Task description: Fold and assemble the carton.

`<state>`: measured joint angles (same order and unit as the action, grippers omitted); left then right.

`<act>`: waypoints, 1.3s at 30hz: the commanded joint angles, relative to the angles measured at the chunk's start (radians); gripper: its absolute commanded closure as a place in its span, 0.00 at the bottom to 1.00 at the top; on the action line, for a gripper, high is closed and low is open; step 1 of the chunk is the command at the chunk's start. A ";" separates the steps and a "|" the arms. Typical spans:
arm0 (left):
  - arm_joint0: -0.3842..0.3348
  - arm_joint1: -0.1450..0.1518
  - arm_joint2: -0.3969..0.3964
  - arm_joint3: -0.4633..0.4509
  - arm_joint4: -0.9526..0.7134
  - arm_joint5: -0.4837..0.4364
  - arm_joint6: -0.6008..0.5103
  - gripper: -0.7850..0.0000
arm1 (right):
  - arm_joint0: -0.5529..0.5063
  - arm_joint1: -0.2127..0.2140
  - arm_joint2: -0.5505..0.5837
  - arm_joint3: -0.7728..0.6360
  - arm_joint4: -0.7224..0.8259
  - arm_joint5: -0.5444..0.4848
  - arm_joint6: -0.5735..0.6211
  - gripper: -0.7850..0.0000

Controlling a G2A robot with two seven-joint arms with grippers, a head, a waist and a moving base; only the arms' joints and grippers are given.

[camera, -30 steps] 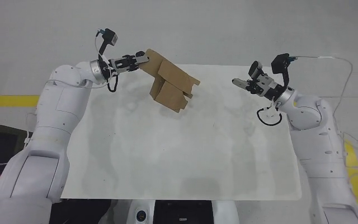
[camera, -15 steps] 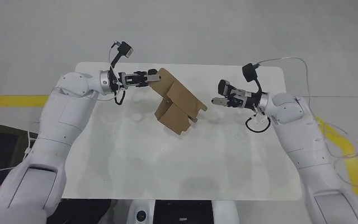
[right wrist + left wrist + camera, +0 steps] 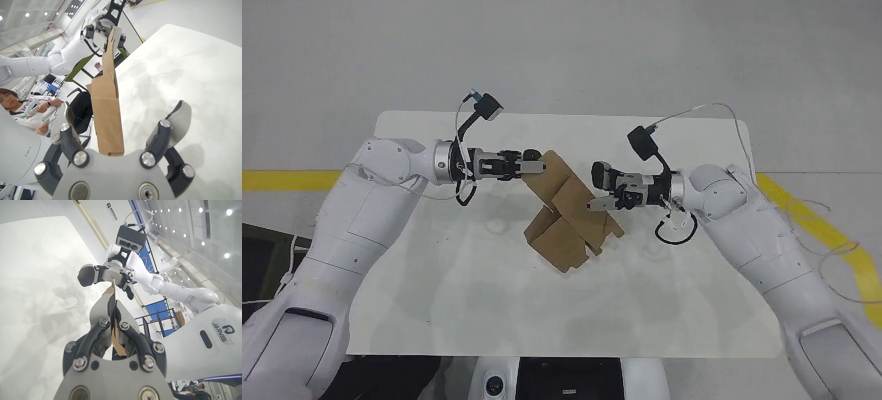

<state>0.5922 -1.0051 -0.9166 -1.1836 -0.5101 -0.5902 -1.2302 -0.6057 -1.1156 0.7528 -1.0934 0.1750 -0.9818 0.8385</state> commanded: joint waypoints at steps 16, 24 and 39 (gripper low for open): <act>-0.033 0.063 0.126 -0.075 -0.004 -0.055 0.055 1.00 | 0.138 0.050 -0.297 -0.046 0.174 -0.031 -0.031 0.51; -0.061 0.085 0.184 -0.074 -0.032 -0.080 0.080 1.00 | 0.172 0.073 -0.365 -0.063 0.221 -0.031 -0.031 0.69; -0.107 0.119 0.265 -0.065 -0.083 -0.122 0.122 0.88 | 0.201 0.082 -0.412 -0.058 0.278 -0.031 -0.031 1.00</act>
<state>0.4881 -0.8880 -0.6560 -1.2496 -0.5883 -0.7093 -1.1112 -0.4043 -1.0339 0.3398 -1.1520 0.4498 -1.0123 0.8079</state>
